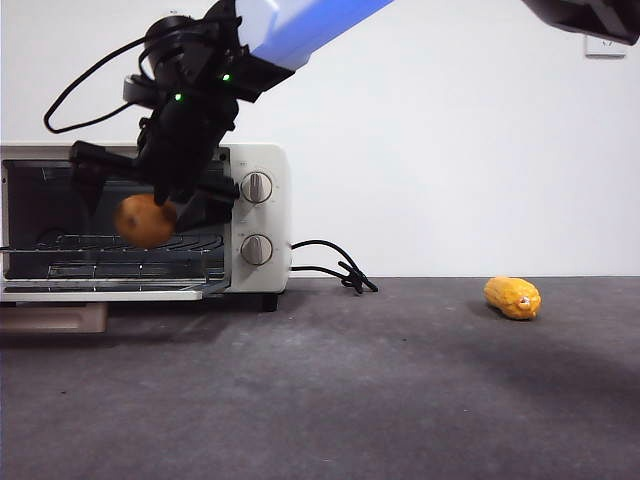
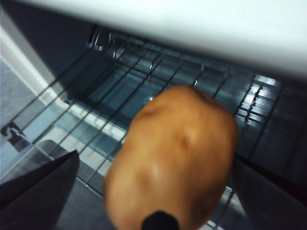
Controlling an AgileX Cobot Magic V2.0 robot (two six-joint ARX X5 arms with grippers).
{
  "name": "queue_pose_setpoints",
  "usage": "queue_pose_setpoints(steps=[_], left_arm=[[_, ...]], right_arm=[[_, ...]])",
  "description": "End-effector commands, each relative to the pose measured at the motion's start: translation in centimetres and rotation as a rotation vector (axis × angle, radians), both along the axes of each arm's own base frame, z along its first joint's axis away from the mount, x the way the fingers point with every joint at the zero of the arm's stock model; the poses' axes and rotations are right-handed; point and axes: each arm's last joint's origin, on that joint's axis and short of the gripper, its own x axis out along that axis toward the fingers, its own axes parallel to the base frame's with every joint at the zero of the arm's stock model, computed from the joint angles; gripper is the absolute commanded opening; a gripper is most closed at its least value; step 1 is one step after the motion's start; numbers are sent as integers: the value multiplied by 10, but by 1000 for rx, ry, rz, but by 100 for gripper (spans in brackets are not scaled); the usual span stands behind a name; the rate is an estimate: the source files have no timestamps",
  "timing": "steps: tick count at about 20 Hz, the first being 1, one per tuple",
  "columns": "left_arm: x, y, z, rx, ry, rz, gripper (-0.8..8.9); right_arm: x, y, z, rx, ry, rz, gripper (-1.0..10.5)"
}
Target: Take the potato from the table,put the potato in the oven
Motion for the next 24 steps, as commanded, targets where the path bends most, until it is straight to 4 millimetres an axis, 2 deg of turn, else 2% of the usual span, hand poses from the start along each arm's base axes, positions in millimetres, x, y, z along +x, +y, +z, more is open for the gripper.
queue_pose_setpoints(steps=[1,4,6,10,15,18,20,21,24], left_arm=[[0,0,-2,1,-2,-2,-5],[-1,0,-2,-4,-4,1,-5],[-1,0,-2,-5,-4,1,-5],[-3,1,-2,-10,-10,3,-5],[-3,0,-2,-39,-1,-36,-5],[-2,-1,-2,-39,2,-36,-5],[-1,-1,-2,-38,5,-37,-5],[0,-1,-2,-36,7,-36,-6],[5,-3,-2,-23,20,-24,-6]], right_arm=[[7,-5,-16,-20,41,-44,630],[1,-4,-10,-33,82,-67,630],[-7,-1,2,-58,95,-70,630],[-38,4,48,-126,103,-62,630],[-100,-17,110,-268,211,-9,597],[-129,-28,155,-187,113,64,374],[-148,-37,185,-162,48,109,73],[-158,-43,199,-150,14,129,-23],[-184,-64,238,-113,-82,137,-9]])
